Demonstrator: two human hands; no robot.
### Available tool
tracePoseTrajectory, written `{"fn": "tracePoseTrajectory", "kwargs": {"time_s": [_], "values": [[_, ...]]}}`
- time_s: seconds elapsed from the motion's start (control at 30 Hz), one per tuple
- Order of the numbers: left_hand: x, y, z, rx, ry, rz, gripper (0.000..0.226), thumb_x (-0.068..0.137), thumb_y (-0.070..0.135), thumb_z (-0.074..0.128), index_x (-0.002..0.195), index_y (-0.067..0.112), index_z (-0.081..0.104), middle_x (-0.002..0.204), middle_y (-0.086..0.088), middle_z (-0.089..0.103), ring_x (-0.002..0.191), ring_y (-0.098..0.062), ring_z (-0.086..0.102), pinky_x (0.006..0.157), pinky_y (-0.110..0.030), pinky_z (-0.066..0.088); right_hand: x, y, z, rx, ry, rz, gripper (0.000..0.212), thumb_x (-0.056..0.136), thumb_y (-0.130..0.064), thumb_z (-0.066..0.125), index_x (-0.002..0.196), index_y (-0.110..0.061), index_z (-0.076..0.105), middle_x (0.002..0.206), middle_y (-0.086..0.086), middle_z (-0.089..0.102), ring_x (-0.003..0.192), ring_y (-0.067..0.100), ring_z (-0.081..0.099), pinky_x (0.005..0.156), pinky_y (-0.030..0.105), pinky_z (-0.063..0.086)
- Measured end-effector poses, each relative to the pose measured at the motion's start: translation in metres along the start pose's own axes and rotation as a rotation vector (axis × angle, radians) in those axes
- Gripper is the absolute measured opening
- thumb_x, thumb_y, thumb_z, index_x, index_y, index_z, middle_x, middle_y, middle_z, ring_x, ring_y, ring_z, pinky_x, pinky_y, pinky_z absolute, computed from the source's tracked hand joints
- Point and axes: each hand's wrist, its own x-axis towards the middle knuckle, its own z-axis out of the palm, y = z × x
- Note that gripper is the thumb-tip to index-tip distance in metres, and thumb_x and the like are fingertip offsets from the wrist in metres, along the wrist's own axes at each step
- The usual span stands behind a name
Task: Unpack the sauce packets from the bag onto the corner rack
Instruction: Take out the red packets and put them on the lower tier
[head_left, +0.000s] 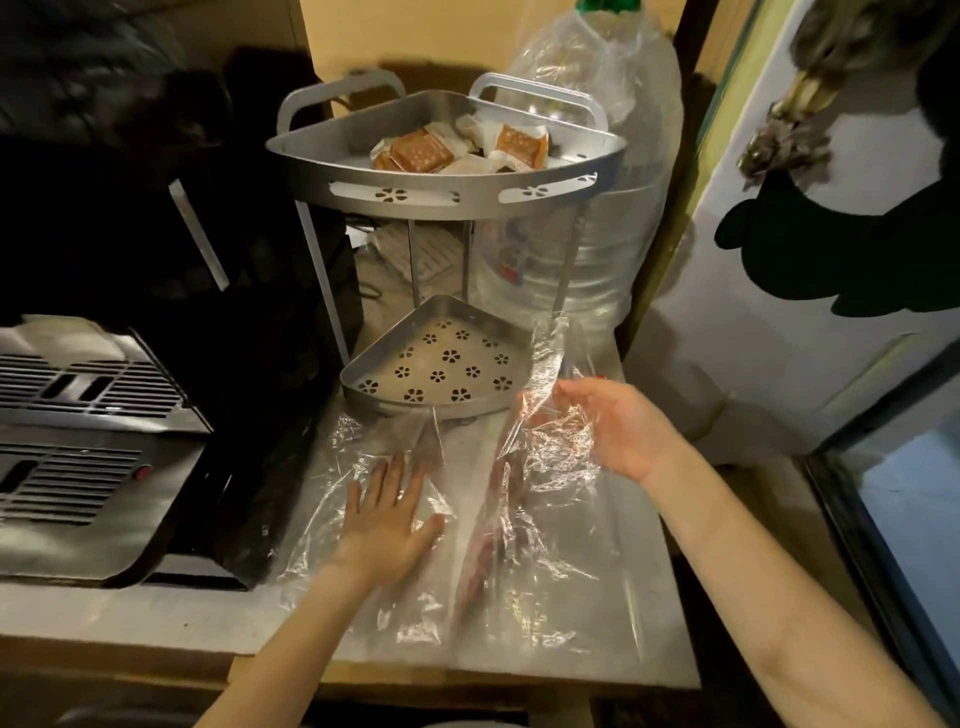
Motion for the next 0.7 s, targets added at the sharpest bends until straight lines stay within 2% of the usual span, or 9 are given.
{"fn": "tracePoseTrajectory", "kwargs": {"time_s": [0.03, 0.1, 0.2, 0.3, 0.37, 0.47, 0.53, 0.6, 0.7], "values": [[0.0, 0.002, -0.001, 0.019, 0.011, -0.013, 0.092, 0.069, 0.079, -0.007, 0.14, 0.023, -0.022, 0.155, -0.004, -0.019, 0.142, -0.022, -0.018, 0.113, -0.047, -0.009, 0.001, -0.002, -0.001, -0.013, -0.024, -0.017, 0.017, 0.077, -0.025, 0.062, 0.063, -0.015, 0.062, 0.084, -0.005, 0.061, 0.101, 0.017, 0.055, 0.1, 0.04, 0.032], [0.002, 0.007, -0.011, 0.042, 0.027, -0.057, 0.078, 0.085, 0.065, 0.019, 0.147, 0.023, -0.005, 0.157, -0.006, -0.007, 0.144, -0.025, -0.007, 0.114, -0.047, -0.002, -0.004, -0.009, -0.001, -0.071, -0.02, -0.059, 0.019, 0.072, -0.025, 0.064, 0.054, -0.019, 0.064, 0.092, -0.006, 0.057, 0.111, 0.02, 0.043, 0.106, 0.046, 0.017], [0.001, 0.018, -0.032, -0.024, 0.11, -0.056, 0.056, 0.091, 0.044, 0.04, 0.137, 0.013, 0.037, 0.152, -0.013, 0.02, 0.14, -0.029, 0.015, 0.114, -0.044, 0.014, -0.009, -0.023, -0.003, -0.1, 0.028, -0.125, 0.027, 0.082, -0.018, 0.055, 0.056, -0.014, 0.058, 0.078, -0.006, 0.058, 0.089, 0.014, 0.05, 0.099, 0.04, 0.03], [-0.006, 0.036, -0.051, -0.379, 0.37, 0.008, 0.048, 0.091, 0.046, 0.037, 0.1, 0.009, 0.067, 0.122, -0.014, 0.057, 0.116, -0.027, 0.049, 0.098, -0.036, 0.038, -0.011, -0.036, 0.0, -0.078, -0.074, -0.165, 0.034, 0.076, -0.024, 0.061, 0.092, 0.005, 0.064, 0.097, 0.007, 0.063, 0.088, 0.018, 0.055, 0.088, 0.038, 0.043], [-0.015, 0.056, -0.069, -0.993, 0.296, 0.003, 0.054, 0.084, 0.058, 0.036, 0.087, 0.015, 0.069, 0.101, -0.011, 0.066, 0.098, -0.027, 0.059, 0.088, -0.035, 0.046, -0.011, -0.039, 0.003, -0.045, -0.105, -0.166, 0.046, 0.072, -0.024, 0.062, 0.103, 0.01, 0.063, 0.102, 0.012, 0.066, 0.083, 0.02, 0.062, 0.083, 0.038, 0.051], [-0.012, 0.071, -0.083, -1.721, -0.163, -0.079, 0.042, 0.085, 0.049, 0.044, 0.09, 0.014, 0.068, 0.088, -0.009, 0.065, 0.081, -0.024, 0.064, 0.07, -0.032, 0.056, -0.01, -0.039, 0.004, 0.089, -0.189, -0.174, 0.031, 0.072, -0.018, 0.053, 0.088, 0.003, 0.068, 0.078, 0.009, 0.074, 0.063, 0.017, 0.069, 0.058, 0.028, 0.058], [-0.007, 0.066, -0.081, -1.767, -0.3, -0.084, 0.031, 0.082, 0.04, 0.056, 0.091, 0.012, 0.066, 0.08, -0.005, 0.065, 0.068, -0.016, 0.063, 0.063, -0.026, 0.052, -0.009, -0.038, -0.002, 0.175, -0.157, -0.173, 0.026, 0.07, -0.017, 0.054, 0.082, -0.002, 0.071, 0.074, 0.008, 0.073, 0.062, 0.018, 0.069, 0.057, 0.028, 0.058], [-0.003, 0.058, -0.073, -1.729, -0.321, -0.119, 0.038, 0.071, 0.041, 0.071, 0.094, 0.01, 0.068, 0.085, -0.006, 0.061, 0.075, -0.019, 0.057, 0.078, -0.029, 0.046, -0.008, -0.032, -0.016, 0.191, -0.101, -0.178, 0.027, 0.068, -0.018, 0.058, 0.087, -0.002, 0.07, 0.078, 0.009, 0.073, 0.065, 0.02, 0.069, 0.06, 0.03, 0.058], [-0.006, 0.048, -0.066, -1.6, -0.153, -0.191, 0.055, 0.067, 0.039, 0.07, 0.107, 0.003, 0.062, 0.082, -0.009, 0.064, 0.068, -0.019, 0.059, 0.063, -0.024, 0.048, -0.009, -0.016, -0.039, 0.149, -0.031, -0.138, 0.029, 0.063, -0.019, 0.065, 0.089, -0.006, 0.064, 0.073, 0.006, 0.071, 0.065, 0.02, 0.068, 0.062, 0.032, 0.057]]}}
